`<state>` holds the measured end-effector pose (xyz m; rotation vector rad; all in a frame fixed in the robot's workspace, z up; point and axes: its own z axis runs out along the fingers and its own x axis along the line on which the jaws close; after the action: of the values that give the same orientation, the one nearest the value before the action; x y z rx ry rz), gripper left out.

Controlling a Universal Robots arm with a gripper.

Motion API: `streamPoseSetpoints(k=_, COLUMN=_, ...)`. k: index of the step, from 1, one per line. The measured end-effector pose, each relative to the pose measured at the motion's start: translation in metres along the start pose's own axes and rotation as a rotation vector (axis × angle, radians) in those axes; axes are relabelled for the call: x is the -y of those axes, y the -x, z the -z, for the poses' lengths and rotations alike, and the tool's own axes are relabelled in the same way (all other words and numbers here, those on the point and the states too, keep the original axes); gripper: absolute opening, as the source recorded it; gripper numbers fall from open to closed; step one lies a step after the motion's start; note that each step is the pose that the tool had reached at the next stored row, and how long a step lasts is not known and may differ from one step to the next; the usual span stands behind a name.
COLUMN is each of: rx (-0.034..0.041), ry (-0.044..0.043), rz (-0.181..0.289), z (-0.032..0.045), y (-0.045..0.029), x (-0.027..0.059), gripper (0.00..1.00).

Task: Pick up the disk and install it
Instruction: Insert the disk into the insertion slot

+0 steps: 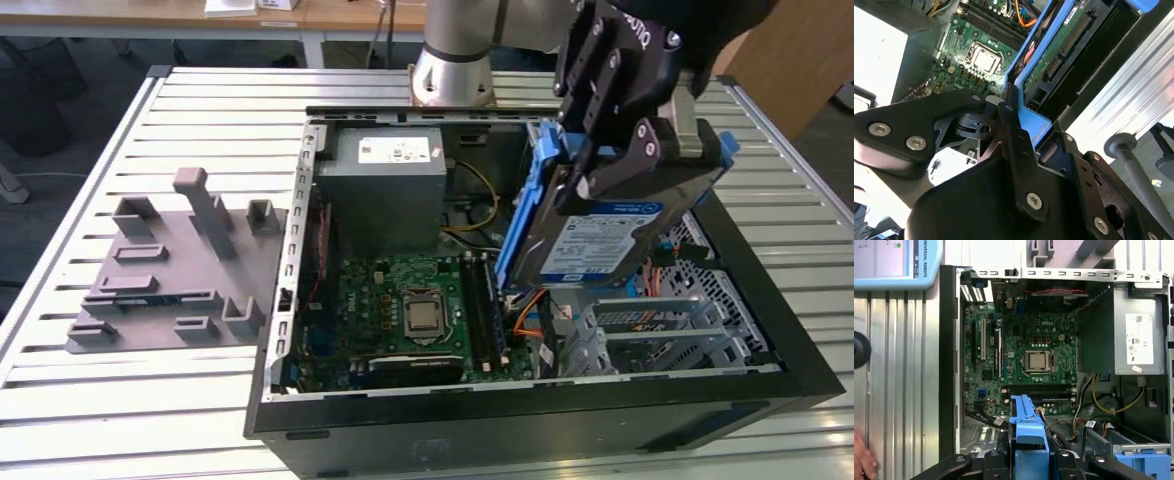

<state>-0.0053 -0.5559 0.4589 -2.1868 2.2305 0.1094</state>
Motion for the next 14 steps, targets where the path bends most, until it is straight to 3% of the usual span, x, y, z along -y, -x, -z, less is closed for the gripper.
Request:
streamPoseSetpoints(k=6, rx=0.0002, ry=0.0, rz=0.0, z=-0.0022, y=-0.0124, x=0.0024, gripper=0.37)
streamPoseSetpoints(k=7, rx=-0.0001, ry=0.0, rz=0.0, z=-0.0028, y=-0.0174, x=0.0039, gripper=0.37)
streamPoseSetpoints(k=14, rx=-0.0002, ry=-0.0001, rz=0.0, z=-0.0046, y=-0.0219, x=0.0234, gripper=0.37)
